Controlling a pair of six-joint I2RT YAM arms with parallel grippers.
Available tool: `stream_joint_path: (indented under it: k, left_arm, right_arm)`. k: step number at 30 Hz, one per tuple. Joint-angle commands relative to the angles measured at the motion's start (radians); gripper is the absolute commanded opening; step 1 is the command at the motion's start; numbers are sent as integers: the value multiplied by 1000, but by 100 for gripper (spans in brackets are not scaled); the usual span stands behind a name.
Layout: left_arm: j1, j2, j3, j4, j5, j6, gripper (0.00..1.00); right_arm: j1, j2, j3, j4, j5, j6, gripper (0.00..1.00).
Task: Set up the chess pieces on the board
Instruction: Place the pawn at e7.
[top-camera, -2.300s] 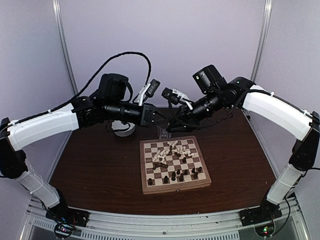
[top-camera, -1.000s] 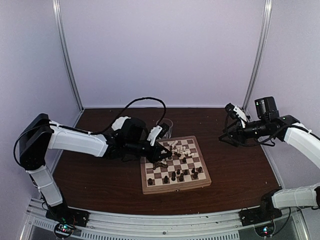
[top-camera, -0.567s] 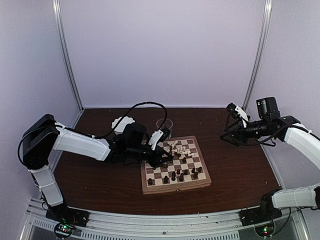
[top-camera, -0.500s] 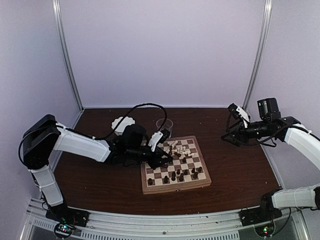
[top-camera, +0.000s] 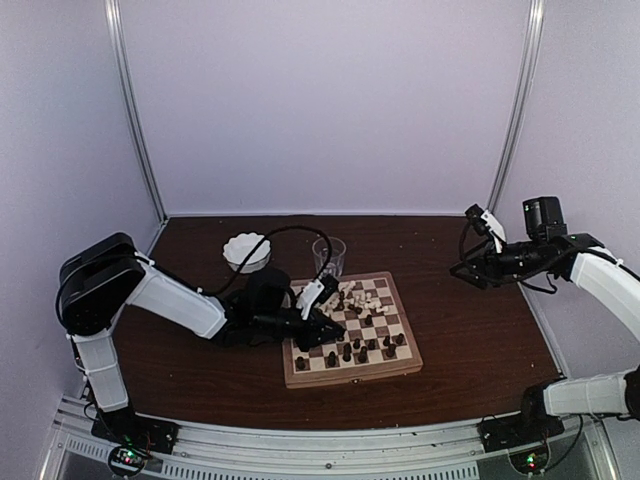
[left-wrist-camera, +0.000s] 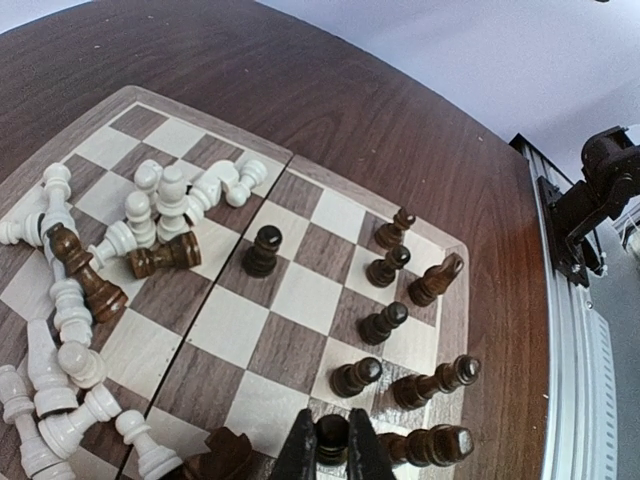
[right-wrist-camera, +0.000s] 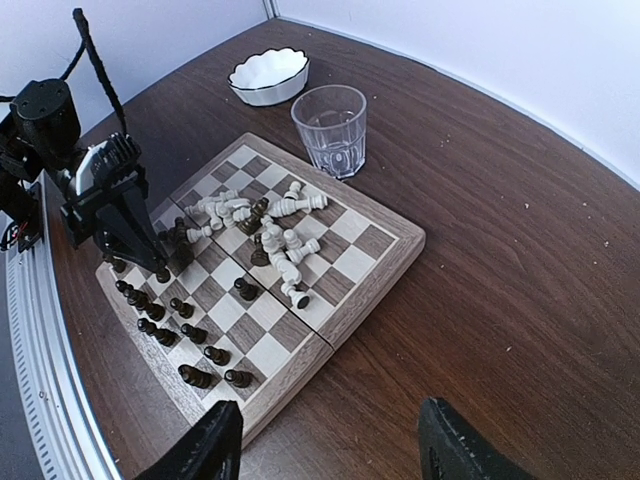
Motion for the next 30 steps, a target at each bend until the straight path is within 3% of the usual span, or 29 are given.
stream_joint_path:
  k: [1,30]
  left_arm:
    - [-10,0,0,115,-1,21,1]
    - [-23,25,18,3,0,47,1]
  right_arm:
    - [-20,10,-12,16,-29,-9,63]
    - [-48,-14,-27,30,-46,-5,65]
